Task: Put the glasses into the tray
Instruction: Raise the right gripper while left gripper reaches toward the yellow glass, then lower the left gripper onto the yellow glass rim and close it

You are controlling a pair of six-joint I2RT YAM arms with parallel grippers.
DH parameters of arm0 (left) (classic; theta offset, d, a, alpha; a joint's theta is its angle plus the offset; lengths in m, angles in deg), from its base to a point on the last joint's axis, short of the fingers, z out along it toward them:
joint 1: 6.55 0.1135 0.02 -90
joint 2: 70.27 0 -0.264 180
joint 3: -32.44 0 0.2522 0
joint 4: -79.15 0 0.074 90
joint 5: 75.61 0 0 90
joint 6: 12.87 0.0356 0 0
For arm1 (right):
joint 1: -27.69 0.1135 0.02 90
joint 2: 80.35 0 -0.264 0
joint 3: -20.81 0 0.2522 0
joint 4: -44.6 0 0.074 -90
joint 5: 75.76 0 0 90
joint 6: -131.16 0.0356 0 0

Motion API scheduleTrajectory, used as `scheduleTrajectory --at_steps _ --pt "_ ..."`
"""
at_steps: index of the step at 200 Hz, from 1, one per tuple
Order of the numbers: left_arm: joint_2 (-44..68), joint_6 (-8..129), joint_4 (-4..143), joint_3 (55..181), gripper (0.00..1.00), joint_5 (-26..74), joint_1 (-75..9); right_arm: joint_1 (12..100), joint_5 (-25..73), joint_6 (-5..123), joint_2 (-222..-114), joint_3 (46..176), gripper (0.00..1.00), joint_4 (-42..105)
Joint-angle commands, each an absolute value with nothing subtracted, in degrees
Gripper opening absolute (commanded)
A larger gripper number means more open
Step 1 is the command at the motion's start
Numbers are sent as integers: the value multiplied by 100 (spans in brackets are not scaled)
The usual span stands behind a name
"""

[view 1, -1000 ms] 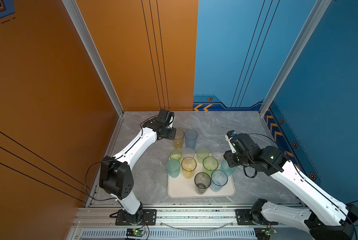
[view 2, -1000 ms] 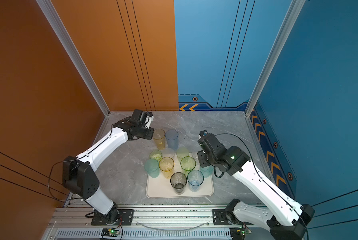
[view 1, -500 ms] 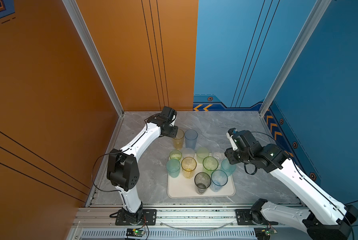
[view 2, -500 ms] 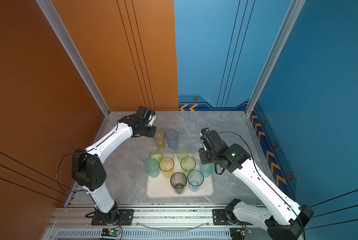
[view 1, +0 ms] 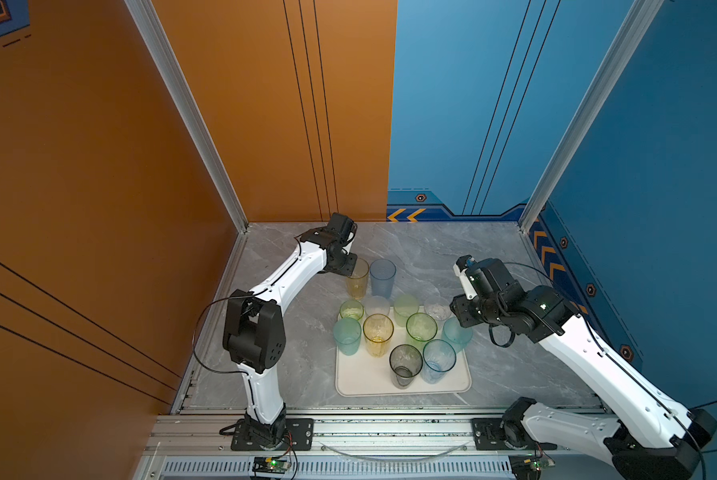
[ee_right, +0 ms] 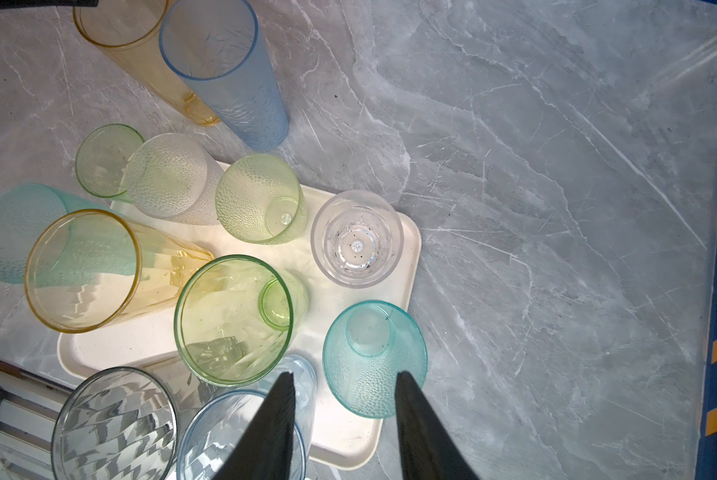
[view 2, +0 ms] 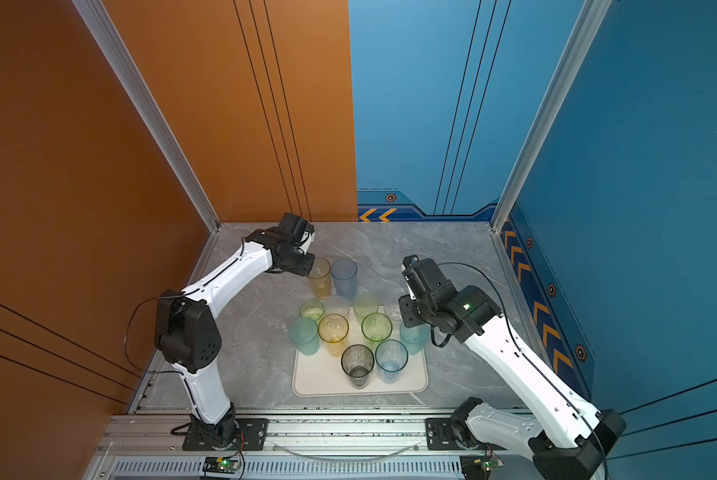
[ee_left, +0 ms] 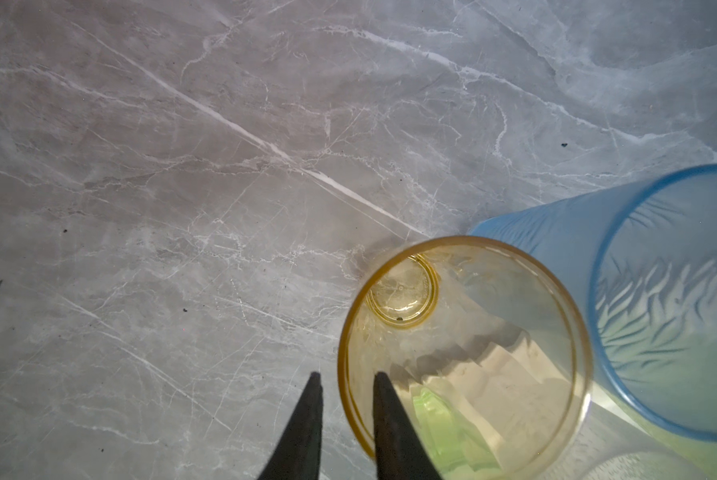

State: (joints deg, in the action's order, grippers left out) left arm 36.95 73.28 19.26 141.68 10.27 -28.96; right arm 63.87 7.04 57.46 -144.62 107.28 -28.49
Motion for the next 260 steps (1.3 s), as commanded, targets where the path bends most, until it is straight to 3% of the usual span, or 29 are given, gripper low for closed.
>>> scheduleTrajectory --at_steps 1,145,260 --pt "3833 7428 1765 14380 23 955 -2852 6344 824 5654 -14511 10857 39 -2796" --pt "4101 7519 1615 14682 18 912 -2859 6226 941 5577 -14618 10797 39 -2699" --pt "4296 7612 1460 14894 4 833 -2861 6144 999 5573 -14585 10638 40 -2651"
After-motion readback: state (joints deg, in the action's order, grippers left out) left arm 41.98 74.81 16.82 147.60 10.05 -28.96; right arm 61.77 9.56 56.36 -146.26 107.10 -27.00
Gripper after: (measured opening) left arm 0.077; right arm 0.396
